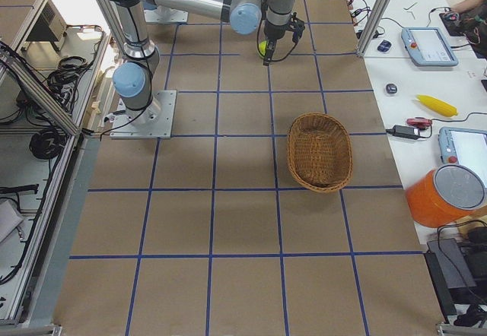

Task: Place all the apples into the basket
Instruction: 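Move the right gripper to the green apple while the left reaches toward the red apples, then drop green apple in basket with right gripper while left grasps lighter red apple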

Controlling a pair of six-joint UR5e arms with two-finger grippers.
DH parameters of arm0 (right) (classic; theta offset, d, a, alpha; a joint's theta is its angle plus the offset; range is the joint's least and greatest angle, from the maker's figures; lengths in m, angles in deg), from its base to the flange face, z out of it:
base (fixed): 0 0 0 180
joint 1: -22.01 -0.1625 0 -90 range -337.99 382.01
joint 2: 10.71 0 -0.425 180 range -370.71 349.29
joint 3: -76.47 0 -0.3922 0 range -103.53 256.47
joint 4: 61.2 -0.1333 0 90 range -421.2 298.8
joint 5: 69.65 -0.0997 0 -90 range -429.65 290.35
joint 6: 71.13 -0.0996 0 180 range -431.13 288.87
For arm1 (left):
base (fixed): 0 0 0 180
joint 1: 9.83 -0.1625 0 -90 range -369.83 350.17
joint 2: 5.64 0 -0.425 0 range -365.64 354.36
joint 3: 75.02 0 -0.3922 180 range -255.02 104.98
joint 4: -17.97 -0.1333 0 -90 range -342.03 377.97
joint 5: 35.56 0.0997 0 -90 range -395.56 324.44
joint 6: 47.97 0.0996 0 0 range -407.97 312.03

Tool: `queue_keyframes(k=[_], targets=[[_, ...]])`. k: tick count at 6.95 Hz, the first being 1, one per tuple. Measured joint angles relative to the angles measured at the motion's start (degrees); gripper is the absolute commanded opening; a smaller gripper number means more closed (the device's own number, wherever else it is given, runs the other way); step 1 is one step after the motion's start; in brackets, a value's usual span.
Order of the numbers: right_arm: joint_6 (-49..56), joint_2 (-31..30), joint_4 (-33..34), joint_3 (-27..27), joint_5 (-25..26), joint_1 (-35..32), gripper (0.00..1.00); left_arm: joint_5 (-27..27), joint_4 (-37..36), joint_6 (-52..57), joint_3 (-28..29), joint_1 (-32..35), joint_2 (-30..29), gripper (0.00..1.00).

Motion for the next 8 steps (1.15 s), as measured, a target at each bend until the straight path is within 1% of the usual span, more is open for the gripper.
queue_keyframes(k=[1,2,3,4,5,6,7,8], targets=[[0.41,1.27,2.83,-0.05,-0.06,-4.24,1.0,4.94,6.43,12.48,-0.2,-5.04,3.19,1.0],[1.52,2.87,6.18,-0.07,-0.09,-8.86,1.0,9.1,10.7,24.39,-0.5,-10.84,5.87,1.0],[2.53,5.16,10.09,-0.14,-0.09,-13.01,1.0,11.26,12.5,35.31,-1.02,-17.11,7.29,1.0],[3.04,8.75,14.99,-0.21,-0.07,-17.2,1.0,11.94,12.8,48.0,-1.85,-24.24,7.53,1.0],[3.19,13.24,20.6,-0.24,0.17,-21.23,1.0,12.06,11.39,60.4,-2.84,-31.13,6.86,1.0],[3.16,17.44,25.59,-0.26,0.41,-24.0,1.0,12.02,8.21,68.91,-3.86,-36.63,5.71,1.0],[3.31,20.22,28.16,-0.3,0.5,-25.27,1.0,11.91,4.39,73.78,-5.02,-40.39,4.31,1.0],[3.5,21.47,28.97,-0.41,0.67,-25.73,1.0,11.89,0.29,76.09,-6.51,-42.17,2.62,1.0]])
